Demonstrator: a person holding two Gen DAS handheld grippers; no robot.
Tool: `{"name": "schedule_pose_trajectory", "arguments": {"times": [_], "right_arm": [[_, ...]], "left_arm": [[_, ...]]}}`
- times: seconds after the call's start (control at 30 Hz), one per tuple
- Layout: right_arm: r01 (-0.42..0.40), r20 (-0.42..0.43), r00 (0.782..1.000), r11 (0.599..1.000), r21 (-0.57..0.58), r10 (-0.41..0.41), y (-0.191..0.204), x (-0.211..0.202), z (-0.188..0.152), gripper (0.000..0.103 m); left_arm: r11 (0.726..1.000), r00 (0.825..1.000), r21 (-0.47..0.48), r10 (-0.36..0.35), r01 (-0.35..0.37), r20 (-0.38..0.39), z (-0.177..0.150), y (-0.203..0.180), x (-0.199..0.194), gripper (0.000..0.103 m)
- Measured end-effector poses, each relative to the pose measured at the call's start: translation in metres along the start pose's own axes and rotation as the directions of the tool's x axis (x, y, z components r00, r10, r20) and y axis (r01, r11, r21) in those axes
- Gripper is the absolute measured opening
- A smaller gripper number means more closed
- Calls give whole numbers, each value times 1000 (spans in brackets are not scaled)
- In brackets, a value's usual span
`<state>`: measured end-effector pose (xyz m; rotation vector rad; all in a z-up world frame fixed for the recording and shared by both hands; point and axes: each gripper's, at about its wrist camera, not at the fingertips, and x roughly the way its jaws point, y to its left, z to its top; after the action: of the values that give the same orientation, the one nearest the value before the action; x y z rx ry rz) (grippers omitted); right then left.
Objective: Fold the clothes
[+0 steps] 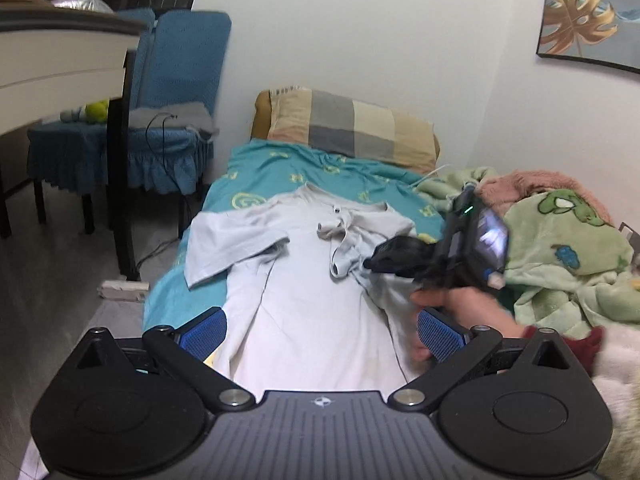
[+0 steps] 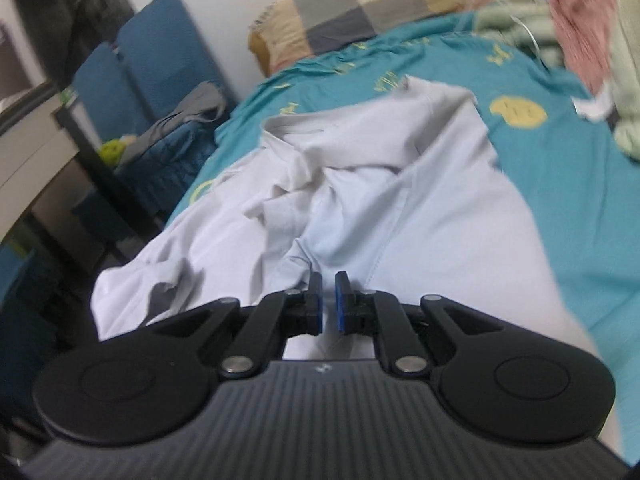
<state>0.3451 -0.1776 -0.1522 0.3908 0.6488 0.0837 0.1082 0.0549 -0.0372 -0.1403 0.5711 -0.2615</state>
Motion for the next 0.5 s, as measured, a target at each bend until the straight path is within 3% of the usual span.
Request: {"name": "schedule_pose_trajectory", "arguments": {"times": [0.17, 0.3, 0.43, 0.5], "right_arm": [[-9, -3, 1000, 984, -179, 8, 16, -47, 12, 10], [-23, -25, 1000, 980, -196, 19, 18, -116, 6, 11], [-23, -25, 999, 993, -115, 20, 13, -179, -12, 11], [-61, -10, 998, 996, -61, 61, 7, -196, -19, 15]], "left_arm": [[998, 1000, -54, 22, -22, -4, 3, 8, 5, 103], [982, 999, -187, 15, -23, -40, 5, 28, 8, 103], [935, 997, -353, 1, -29, -80, 6, 54, 22, 103], [886, 997, -463, -7, -32, -83, 5, 69, 42, 102]]}}
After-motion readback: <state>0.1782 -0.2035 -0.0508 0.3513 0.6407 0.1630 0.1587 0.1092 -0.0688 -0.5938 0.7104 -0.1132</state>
